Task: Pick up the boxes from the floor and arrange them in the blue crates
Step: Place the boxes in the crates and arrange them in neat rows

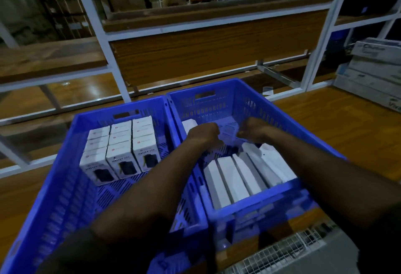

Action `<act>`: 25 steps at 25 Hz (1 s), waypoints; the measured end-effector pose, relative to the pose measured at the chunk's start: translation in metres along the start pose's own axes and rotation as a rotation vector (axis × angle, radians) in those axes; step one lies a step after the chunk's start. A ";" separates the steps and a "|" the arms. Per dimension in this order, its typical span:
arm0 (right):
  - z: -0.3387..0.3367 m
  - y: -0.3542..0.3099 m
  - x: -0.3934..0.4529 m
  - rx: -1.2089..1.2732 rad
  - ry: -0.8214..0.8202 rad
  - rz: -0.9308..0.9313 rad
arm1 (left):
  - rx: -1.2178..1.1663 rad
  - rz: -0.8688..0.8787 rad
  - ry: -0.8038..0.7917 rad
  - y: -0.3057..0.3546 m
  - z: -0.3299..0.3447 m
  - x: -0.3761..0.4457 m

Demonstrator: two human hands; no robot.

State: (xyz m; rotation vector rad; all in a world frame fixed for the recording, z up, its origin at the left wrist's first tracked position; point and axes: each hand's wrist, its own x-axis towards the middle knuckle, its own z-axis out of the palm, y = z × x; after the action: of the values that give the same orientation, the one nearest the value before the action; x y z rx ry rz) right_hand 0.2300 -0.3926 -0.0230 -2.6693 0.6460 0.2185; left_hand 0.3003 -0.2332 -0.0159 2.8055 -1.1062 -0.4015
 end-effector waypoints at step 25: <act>-0.022 0.019 0.075 0.373 -0.046 -0.058 | -0.485 -0.305 -0.086 0.011 0.018 0.071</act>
State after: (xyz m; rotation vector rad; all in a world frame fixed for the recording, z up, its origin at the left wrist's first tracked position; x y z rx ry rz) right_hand 0.2883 -0.4478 -0.0265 -2.3146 0.5344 0.1276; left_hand 0.3373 -0.2897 -0.0459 2.5274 -0.4945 -0.7137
